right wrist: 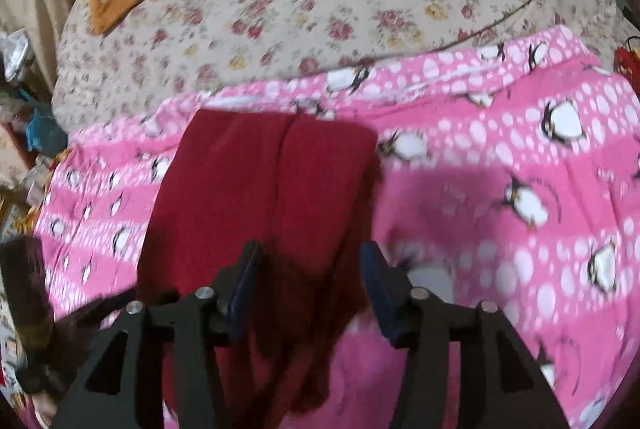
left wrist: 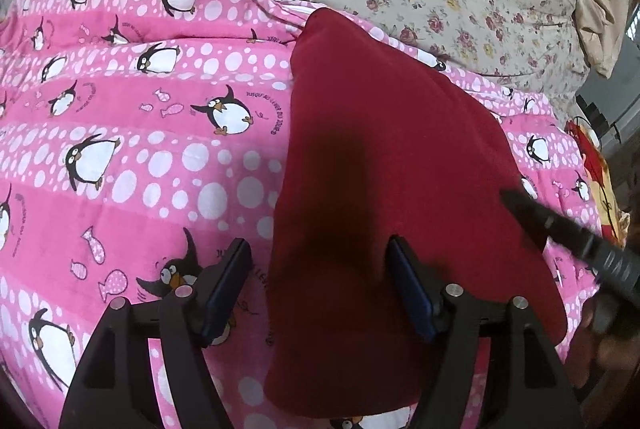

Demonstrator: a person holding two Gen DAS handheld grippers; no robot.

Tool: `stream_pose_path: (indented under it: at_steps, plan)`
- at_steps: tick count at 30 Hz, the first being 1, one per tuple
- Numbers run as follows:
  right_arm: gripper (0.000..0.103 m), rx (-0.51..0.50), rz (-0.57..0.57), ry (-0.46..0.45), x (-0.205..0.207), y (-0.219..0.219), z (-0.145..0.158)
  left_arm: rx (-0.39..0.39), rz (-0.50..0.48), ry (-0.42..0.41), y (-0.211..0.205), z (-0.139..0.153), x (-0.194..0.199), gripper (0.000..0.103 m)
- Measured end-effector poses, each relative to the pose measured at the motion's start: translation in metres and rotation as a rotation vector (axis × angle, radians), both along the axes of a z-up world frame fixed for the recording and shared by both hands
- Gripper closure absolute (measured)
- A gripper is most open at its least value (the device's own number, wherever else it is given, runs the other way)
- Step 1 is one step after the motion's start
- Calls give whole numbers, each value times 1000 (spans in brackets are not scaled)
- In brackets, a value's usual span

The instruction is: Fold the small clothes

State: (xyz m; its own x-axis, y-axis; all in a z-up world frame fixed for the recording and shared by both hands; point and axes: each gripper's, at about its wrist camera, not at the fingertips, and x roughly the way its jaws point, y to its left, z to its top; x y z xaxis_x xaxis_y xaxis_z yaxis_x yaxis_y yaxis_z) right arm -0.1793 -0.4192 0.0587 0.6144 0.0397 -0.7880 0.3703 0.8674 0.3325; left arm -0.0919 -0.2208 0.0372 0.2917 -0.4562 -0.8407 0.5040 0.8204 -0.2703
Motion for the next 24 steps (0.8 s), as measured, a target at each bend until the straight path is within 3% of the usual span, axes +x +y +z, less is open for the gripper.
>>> stream_pose_path:
  at_steps: [2, 4, 12, 16, 18, 24]
  plan:
    - [43, -15, 9, 17, 2, 3, -13, 6, 1, -2, 0, 0, 0, 51]
    - [32, -35, 12, 33, 6, 5, -24, 11, -1, -1, 0, 0, 1, 51]
    - [31, 39, -17, 17, 1, -4, -18, 15, -13, -1, 0, 3, 2, 51]
    - [27, 81, -30, -71, -7, -14, -9, -69, -20, 46, 8, 13, 14, 51]
    - [22, 103, -31, -76, -7, -21, -12, -85, -14, 55, 8, 17, 22, 51]
    - [21, 184, -34, -82, -4, -31, -27, -68, -23, 69, 0, 16, 40, 51]
